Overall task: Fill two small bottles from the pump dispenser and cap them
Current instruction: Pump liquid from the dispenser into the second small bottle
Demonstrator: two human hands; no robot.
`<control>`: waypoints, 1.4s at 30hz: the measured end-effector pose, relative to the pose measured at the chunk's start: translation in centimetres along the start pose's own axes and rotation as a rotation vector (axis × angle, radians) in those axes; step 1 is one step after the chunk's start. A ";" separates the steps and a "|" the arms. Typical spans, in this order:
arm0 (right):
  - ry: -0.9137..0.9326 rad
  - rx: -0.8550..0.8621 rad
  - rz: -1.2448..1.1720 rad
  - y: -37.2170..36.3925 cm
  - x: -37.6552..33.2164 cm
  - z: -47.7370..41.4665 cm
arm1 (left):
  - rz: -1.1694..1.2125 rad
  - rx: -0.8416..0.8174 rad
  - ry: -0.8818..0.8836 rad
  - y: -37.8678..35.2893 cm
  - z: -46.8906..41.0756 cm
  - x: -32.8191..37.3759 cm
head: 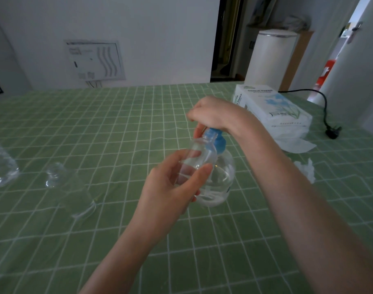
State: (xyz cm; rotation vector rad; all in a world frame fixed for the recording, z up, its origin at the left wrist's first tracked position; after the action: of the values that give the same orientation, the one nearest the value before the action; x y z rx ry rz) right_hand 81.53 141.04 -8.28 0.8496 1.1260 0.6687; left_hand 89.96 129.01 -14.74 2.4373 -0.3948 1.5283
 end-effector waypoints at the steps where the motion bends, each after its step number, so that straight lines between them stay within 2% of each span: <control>1: -0.007 -0.007 0.004 -0.2 0.1 -0.1 | -0.007 -0.001 0.002 0.0 0.0 0.0; 18: 0.007 0.000 0.065 0.0 -0.3 0.1 | -0.003 0.014 -0.015 0.0 0.0 0.1; 25: -0.024 -0.023 0.066 -1.0 0.4 -0.1 | -0.001 0.008 0.009 0.1 0.2 -0.3; 32: 0.003 0.041 0.008 0.2 0.0 0.2 | 0.024 0.021 -0.005 0.1 0.0 0.0; 42: -0.015 0.005 0.018 -0.1 0.1 0.2 | -0.008 0.019 0.003 0.0 0.1 -0.2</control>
State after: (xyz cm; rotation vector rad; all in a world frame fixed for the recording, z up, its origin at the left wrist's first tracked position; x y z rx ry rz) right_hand 81.75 140.98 -8.41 0.8685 1.1081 0.6737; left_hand 89.96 129.01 -14.91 2.4480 -0.3717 1.5394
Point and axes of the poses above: each hand's wrist, its own z-axis away from the middle knuckle, its own y-axis out of the back of the hand, x = y × z, the point moved 5 cm from there along -z, towards the middle knuckle, and after that the axes turned 11 degrees about -y, right-handed, at the moved point
